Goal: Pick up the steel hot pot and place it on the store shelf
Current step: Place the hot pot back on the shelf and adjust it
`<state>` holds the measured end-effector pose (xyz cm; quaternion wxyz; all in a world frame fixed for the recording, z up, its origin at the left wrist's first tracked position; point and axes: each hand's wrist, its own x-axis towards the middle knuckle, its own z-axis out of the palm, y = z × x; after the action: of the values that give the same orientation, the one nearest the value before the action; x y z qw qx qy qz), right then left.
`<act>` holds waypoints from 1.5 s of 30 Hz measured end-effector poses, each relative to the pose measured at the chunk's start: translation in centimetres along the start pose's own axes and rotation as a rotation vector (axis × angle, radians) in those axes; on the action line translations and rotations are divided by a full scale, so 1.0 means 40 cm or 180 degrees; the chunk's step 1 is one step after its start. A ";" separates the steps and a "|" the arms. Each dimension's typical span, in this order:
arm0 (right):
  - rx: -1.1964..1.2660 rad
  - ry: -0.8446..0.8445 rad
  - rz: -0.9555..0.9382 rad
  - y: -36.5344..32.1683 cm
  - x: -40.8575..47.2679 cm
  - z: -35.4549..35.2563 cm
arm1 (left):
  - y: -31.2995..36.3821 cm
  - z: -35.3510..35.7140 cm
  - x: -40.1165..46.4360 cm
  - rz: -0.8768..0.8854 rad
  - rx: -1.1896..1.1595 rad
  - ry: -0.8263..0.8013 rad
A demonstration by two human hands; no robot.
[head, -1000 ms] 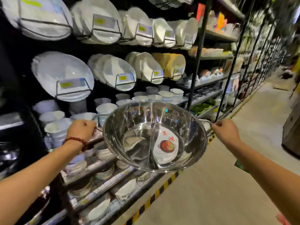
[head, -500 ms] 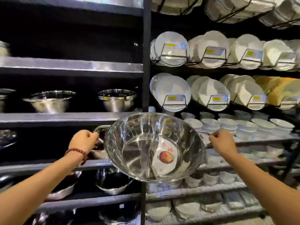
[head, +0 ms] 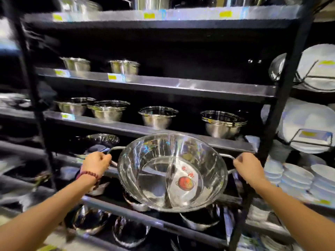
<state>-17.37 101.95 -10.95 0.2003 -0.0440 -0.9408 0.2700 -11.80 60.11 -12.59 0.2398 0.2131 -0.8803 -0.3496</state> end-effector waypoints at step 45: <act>-0.0312 -0.0738 0.1510 -0.287 0.364 0.839 | -0.435 0.447 0.900 -0.0547 0.0160 -0.1186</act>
<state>-43.86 78.52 -25.77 0.0200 -0.2416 -0.9328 0.2667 -47.01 38.20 -26.69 0.0366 0.2249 -0.8964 -0.3801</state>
